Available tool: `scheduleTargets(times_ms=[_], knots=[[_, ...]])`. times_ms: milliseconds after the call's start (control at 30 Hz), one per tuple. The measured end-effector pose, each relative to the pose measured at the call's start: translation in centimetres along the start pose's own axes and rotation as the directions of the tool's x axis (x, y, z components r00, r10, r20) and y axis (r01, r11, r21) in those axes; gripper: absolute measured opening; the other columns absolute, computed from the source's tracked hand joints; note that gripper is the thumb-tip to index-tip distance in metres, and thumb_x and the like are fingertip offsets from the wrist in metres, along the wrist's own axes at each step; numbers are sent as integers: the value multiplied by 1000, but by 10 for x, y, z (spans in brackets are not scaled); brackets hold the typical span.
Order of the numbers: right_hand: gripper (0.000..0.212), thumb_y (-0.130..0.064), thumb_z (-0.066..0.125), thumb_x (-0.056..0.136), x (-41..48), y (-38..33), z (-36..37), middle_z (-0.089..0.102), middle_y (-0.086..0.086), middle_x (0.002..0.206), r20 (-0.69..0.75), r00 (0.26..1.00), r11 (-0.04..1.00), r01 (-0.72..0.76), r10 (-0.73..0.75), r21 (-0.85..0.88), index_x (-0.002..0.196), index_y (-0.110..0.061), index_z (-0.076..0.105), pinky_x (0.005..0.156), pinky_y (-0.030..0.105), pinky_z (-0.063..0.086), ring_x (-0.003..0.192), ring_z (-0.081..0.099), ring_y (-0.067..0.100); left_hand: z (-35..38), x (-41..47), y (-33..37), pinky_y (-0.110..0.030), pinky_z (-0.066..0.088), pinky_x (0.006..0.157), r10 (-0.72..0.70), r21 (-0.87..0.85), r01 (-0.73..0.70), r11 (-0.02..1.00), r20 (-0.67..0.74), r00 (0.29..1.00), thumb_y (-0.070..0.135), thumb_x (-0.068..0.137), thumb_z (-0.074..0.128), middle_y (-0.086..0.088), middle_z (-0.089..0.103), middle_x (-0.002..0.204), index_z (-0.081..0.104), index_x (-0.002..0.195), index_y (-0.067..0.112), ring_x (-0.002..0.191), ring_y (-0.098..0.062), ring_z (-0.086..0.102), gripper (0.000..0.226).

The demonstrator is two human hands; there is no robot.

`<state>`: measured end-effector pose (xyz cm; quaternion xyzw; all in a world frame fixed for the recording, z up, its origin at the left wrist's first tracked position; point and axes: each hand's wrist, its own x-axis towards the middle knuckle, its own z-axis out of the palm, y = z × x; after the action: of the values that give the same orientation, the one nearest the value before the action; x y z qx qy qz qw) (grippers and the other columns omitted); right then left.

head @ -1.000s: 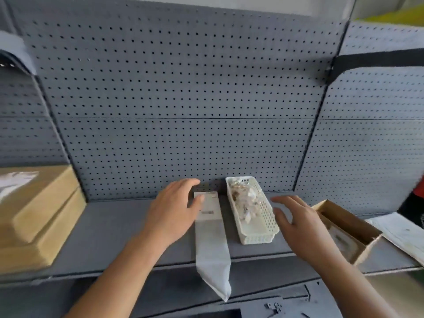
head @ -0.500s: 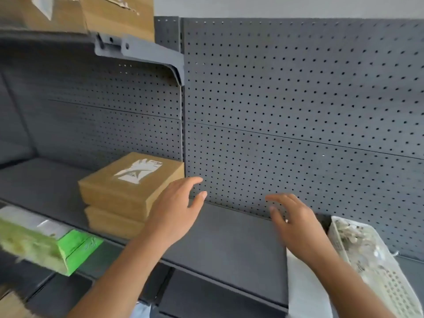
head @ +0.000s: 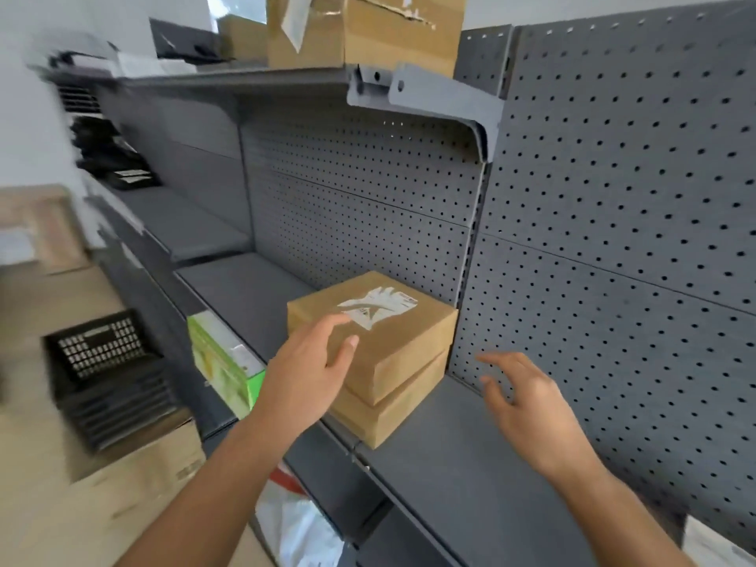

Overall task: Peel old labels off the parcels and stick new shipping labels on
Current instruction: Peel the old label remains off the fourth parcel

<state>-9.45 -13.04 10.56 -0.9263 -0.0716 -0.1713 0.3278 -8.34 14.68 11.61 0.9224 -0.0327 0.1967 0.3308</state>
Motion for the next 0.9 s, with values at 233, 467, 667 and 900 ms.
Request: scheduleTargets(times_ms=[233,467,667,900], knots=[[33,-33,50,101,37,-9,41,49,-28,127,63,998,999,18,-20,31,134,-33,55,87,30,51,85,54,-14,2,30,-56,-43,46,105,-87,-29,86,996,-27,996,53,101,44,16,56,136,50,137,37,125,-9,51,39],[41,-34,49,101,73,-19,78,46,-23,134,54,996,996,-77,75,44,142,-33,46,92,27,43,95,51,-5,7,88,-107,-36,45,102,-106,-61,105,993,-4,994,49,103,45,14,54,141,52,139,33,122,-12,55,40],[55,-41,51,100,94,-20,116,38,-14,143,32,961,934,-274,275,229,150,-35,30,104,29,38,123,43,-4,27,143,-148,-32,42,102,-190,-265,197,944,51,980,46,103,49,7,59,137,57,136,28,126,-12,54,39],[72,-60,57,89,106,-24,150,40,-13,149,139,829,688,-533,542,493,151,-44,25,112,45,38,135,44,14,49,179,-165,-31,38,94,-304,-434,369,822,214,928,54,100,52,9,60,128,59,133,30,118,-12,53,42]])
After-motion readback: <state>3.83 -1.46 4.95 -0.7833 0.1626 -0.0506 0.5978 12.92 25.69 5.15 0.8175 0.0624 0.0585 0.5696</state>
